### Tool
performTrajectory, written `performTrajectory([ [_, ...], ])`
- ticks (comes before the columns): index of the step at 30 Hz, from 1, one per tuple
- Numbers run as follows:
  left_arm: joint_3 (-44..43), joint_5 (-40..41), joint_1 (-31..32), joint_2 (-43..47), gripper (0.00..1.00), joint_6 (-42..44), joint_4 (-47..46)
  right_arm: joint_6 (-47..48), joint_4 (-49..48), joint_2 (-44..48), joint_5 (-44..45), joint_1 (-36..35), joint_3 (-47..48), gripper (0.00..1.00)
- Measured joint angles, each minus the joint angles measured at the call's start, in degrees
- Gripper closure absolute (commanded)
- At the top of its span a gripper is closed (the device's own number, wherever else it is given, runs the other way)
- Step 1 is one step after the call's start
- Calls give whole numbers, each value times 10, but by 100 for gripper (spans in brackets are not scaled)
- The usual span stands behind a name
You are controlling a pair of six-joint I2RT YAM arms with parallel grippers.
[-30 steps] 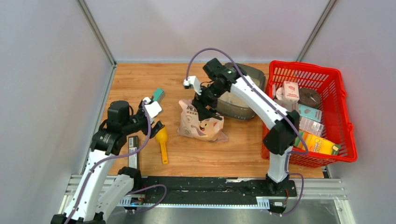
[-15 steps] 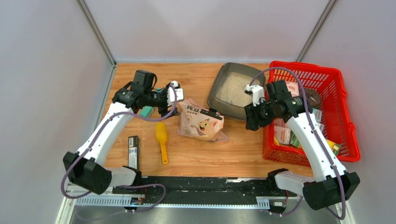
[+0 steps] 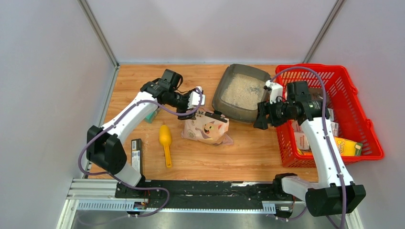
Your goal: Fill the litter box with clean litter
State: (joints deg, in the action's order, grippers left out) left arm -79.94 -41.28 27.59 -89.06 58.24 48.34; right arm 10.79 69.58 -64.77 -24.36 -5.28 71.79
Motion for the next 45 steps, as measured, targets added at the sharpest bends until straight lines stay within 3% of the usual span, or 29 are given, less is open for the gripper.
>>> performTrajectory([
  [4, 0, 10, 0, -11, 37, 0, -23, 24, -55, -16, -73, -21, 7, 25],
  [8, 1, 19, 0, -24, 64, -9, -50, 42, -110, -52, -119, -41, 23, 25],
  [10, 1, 21, 1, -35, 72, -17, -55, 47, -130, -71, -130, -50, 35, 25],
  [13, 1, 20, 1, -42, 71, -26, -52, 57, -153, -97, -137, -66, 47, 24],
  [15, 0, 12, 1, -42, 56, -26, -42, 61, -163, -108, -137, -79, 48, 24],
  [19, 6, -3, 2, -39, 53, -40, -26, 63, -176, -120, -137, -103, 48, 23],
  [21, 21, -6, 7, -32, 62, -55, -36, 63, -183, -123, -136, -111, 48, 24],
  [22, 30, -7, 10, -30, 76, -63, -43, 64, -185, -125, -136, -113, 48, 24],
  [25, 46, -4, 21, -28, 100, -94, -65, 64, -196, -135, -121, -121, 48, 25],
  [35, 105, -2, 5, 32, 100, -169, -78, 40, -260, -232, -6, -173, 122, 35],
  [45, 143, 30, -84, 84, 100, -261, -78, -14, -347, -517, 63, -254, 357, 49],
])
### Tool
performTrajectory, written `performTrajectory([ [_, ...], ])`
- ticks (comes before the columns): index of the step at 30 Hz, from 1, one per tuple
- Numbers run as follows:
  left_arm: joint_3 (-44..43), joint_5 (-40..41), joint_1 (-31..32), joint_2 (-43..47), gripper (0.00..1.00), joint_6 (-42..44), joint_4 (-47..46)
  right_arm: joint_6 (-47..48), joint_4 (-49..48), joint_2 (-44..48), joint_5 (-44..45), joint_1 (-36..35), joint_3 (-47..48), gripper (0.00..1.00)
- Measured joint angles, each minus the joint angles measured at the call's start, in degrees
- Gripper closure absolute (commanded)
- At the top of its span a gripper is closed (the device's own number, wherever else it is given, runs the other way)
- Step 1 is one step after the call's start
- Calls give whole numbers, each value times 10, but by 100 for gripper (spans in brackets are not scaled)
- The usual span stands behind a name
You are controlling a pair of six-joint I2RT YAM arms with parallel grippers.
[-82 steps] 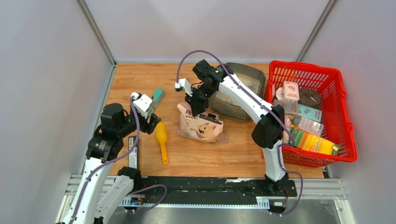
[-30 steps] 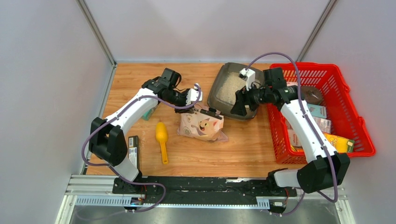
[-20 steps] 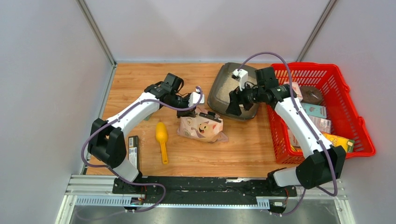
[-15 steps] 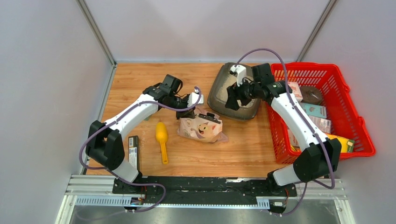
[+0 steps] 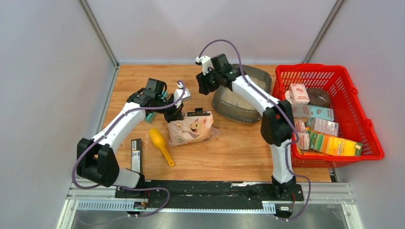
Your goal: Fill the litter box with clean litter
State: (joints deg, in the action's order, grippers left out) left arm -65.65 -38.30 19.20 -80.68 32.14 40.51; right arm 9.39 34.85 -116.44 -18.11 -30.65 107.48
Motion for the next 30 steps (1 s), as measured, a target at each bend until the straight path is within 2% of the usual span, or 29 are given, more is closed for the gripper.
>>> performTrajectory([
  [3, 5, 1, 2, 5, 100, -12, -2, -9, -5, -72, 18, -3, 45, 52],
  [6, 11, 1, 2, 11, 100, -21, -7, -12, 0, -104, 40, -5, 47, 54],
  [15, 12, 5, 3, 14, 100, -23, -9, -15, -2, -37, 79, -5, -92, 56],
  [18, 12, 6, 3, 14, 100, -23, -9, -17, -1, -5, 81, -5, -116, 50],
  [22, 12, 6, 3, 14, 100, -23, -10, -26, 1, 29, 55, -5, -130, 34],
  [25, 12, 6, 3, 14, 100, -23, -10, -30, 1, 48, 29, -4, -126, 27],
  [30, 12, 6, 3, 14, 100, -23, -10, -9, 17, 95, -99, 15, -95, 23],
])
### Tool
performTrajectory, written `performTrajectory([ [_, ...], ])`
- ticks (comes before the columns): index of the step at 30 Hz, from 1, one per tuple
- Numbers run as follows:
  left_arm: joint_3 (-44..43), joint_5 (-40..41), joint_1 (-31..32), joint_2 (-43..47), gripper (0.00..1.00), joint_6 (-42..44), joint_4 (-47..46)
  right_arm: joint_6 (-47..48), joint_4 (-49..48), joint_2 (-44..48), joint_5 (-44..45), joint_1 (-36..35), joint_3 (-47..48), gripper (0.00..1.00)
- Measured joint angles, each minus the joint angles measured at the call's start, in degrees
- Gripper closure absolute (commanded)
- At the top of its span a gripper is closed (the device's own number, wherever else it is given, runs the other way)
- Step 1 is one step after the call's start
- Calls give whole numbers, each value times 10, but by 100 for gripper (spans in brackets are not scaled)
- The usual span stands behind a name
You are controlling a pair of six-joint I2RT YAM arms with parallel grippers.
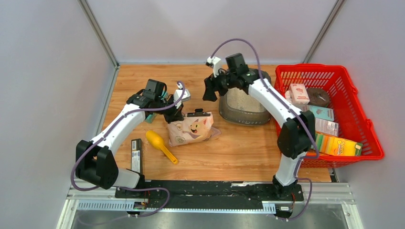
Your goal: Fill the litter box with clean litter
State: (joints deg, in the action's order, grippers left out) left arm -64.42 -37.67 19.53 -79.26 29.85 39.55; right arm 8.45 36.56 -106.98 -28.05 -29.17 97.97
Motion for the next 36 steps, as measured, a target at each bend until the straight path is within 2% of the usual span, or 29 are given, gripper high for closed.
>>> performTrajectory([
  [4, 0, 0, 0, 0, 100, 0, 0, 88, 57, 63, -142, 40, 2, 20],
  [7, 0, 0, 0, 0, 100, -5, 0, 179, 101, 109, -204, 61, -14, 20],
  [11, 0, 0, 0, 0, 100, -24, 0, 281, 141, 127, -247, 49, -20, 22],
  [17, 1, -11, 0, -5, 100, -78, -14, 403, 169, 104, -248, -5, -40, 29],
  [23, 12, -25, 0, -10, 100, -139, -50, 403, 111, 92, -239, -48, -71, 36],
  [36, 19, -29, -1, -10, 100, -167, -67, 334, 9, 91, -217, -56, -96, 37],
])
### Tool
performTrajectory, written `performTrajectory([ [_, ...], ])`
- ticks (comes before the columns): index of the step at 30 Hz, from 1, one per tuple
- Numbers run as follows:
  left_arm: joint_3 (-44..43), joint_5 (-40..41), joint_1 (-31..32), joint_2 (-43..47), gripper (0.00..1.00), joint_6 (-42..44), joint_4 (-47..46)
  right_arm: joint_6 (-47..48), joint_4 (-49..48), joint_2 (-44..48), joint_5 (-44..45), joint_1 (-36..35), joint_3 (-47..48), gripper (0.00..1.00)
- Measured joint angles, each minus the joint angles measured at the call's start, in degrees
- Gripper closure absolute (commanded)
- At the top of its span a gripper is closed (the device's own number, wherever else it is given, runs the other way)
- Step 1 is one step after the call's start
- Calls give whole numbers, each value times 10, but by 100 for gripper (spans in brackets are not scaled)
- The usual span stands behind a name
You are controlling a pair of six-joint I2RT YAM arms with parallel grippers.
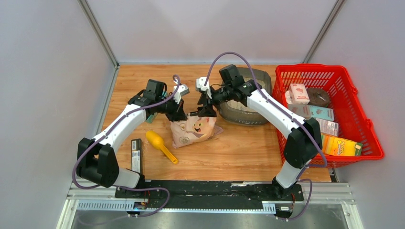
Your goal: Fill the litter box with clean litter
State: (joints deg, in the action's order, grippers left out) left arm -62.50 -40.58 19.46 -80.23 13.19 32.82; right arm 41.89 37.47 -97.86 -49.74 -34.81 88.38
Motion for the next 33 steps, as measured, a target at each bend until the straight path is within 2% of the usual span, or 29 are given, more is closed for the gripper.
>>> performTrajectory([
  [5, 0, 0, 0, 0, 100, 0, 0, 0, -9, -2, 3, 0, 0, 42],
  [13, 3, -1, 0, 3, 100, 0, -1, 11, 3, -30, 15, 1, 0, 62],
  [16, 3, -1, 0, 3, 100, 0, -1, 11, 4, -31, 16, 2, 0, 78],
  [17, 3, -1, 0, 3, 100, 0, -1, 11, 4, -31, 16, 2, 0, 92],
  [19, 3, -1, 0, 3, 100, 0, -1, 8, 2, -31, 15, 2, 0, 99],
  [27, 3, -1, 0, 3, 100, 1, -5, -33, -13, -22, 13, 17, 1, 100],
  [33, 3, -2, 0, 3, 100, 2, -5, 8, 48, 62, 11, 76, -6, 100],
])
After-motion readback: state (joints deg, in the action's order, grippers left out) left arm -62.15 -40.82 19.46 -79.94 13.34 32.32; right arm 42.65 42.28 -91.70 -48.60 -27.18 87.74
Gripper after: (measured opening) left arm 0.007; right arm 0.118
